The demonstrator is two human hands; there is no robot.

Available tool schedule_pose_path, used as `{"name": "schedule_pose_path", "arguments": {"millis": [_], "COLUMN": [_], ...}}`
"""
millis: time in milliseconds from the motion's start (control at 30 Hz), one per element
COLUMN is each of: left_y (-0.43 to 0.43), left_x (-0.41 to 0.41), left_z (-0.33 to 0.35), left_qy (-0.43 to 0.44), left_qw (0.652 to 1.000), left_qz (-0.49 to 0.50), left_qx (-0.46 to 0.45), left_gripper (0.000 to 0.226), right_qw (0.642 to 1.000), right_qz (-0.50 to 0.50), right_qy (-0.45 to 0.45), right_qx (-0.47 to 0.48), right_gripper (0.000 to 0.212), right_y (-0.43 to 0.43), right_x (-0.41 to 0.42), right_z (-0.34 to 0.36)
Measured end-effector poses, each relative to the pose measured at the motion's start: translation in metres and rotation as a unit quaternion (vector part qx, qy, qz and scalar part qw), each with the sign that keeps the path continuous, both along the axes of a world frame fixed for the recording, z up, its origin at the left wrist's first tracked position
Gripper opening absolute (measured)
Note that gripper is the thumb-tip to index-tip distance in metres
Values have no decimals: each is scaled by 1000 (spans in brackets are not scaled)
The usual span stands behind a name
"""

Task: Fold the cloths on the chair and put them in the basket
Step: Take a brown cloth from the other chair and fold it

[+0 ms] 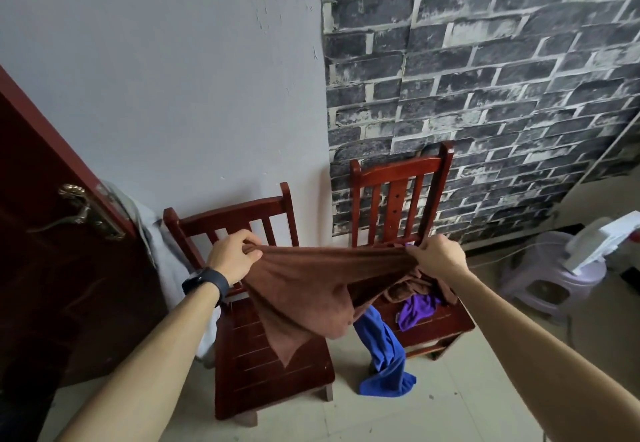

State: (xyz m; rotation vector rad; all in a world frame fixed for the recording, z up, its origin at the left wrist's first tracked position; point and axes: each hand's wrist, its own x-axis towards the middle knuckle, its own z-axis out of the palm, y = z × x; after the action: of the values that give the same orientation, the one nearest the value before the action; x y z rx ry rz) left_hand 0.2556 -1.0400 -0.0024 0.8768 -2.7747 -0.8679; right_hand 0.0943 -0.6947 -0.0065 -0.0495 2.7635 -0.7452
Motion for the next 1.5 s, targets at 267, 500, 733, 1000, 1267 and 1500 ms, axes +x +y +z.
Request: {"name": "schedule_pose_path", "arguments": {"millis": [267,500,733,1000,1267,1500], "left_y": [-4,12,16,41,16,-64], "left_x": [32,58,94,172,234,179], "left_z": [-21,-13,-38,-114,-165,-224], "left_qy": [108,214,106,-56,-144,-212], "left_qw": [900,848,955,968,935,941], "left_qz": [203,211,181,243,318,257], "left_qx": [370,438,211,34,67,67], "left_gripper": [23,30,37,25,22,23], "right_qw": [971,933,980,970,972,974], "right_qz": [-65,-44,153,240,203,179], "right_qy": [-54,-137,59,15,-117,-137], "right_qx": [-223,-329,-115,-26,-34,35], "right_gripper": [39,59,35,20,24,33], "right_y": [-8,-10,-25,-24,-55,-136], "right_x": [6,8,30,88,132,93], "right_z": [0,-8,-33,-126,-175,-230]}}
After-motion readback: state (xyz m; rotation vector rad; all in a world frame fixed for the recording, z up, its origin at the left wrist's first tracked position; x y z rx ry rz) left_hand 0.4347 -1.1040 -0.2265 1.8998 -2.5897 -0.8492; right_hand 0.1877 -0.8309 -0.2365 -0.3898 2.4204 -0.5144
